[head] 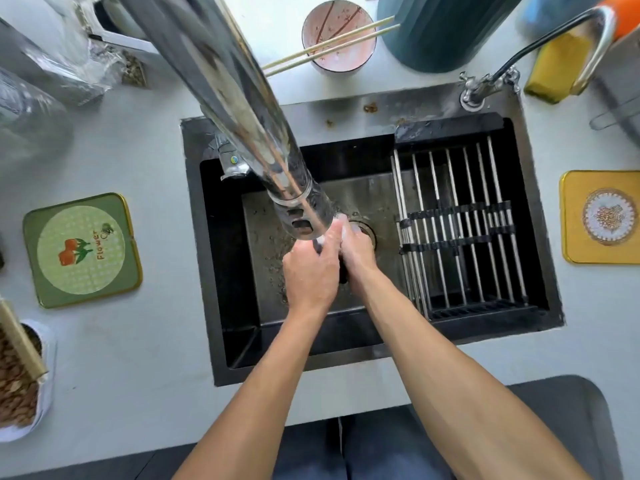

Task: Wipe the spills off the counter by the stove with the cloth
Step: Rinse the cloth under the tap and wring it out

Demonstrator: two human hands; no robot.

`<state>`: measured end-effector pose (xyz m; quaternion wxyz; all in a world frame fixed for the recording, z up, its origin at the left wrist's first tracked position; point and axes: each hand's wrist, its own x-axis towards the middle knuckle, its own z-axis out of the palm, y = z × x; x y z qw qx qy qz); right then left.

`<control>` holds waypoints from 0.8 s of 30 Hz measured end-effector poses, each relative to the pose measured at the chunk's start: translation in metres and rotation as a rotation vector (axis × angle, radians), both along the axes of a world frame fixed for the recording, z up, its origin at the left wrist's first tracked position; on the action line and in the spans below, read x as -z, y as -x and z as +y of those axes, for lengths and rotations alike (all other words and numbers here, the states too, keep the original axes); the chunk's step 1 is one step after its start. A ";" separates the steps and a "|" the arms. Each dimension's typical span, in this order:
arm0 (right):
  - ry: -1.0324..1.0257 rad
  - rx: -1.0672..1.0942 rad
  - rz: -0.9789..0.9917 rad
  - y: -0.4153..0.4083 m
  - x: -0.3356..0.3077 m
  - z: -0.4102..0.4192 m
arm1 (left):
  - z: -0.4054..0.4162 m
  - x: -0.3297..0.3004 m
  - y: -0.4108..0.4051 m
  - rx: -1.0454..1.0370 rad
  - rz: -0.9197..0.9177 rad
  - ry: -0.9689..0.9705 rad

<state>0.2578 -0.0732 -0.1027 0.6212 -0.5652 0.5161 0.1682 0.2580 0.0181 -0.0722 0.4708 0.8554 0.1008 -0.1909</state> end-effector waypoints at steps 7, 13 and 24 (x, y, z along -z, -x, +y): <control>-0.339 0.211 -0.074 0.005 -0.009 0.023 | 0.008 0.023 -0.022 0.010 0.064 -0.275; -0.184 0.245 -0.078 -0.016 -0.009 0.008 | -0.009 0.000 -0.016 -0.208 0.104 -0.044; -0.333 0.286 -0.026 -0.015 -0.013 0.019 | 0.012 0.018 -0.029 -0.115 0.044 -0.221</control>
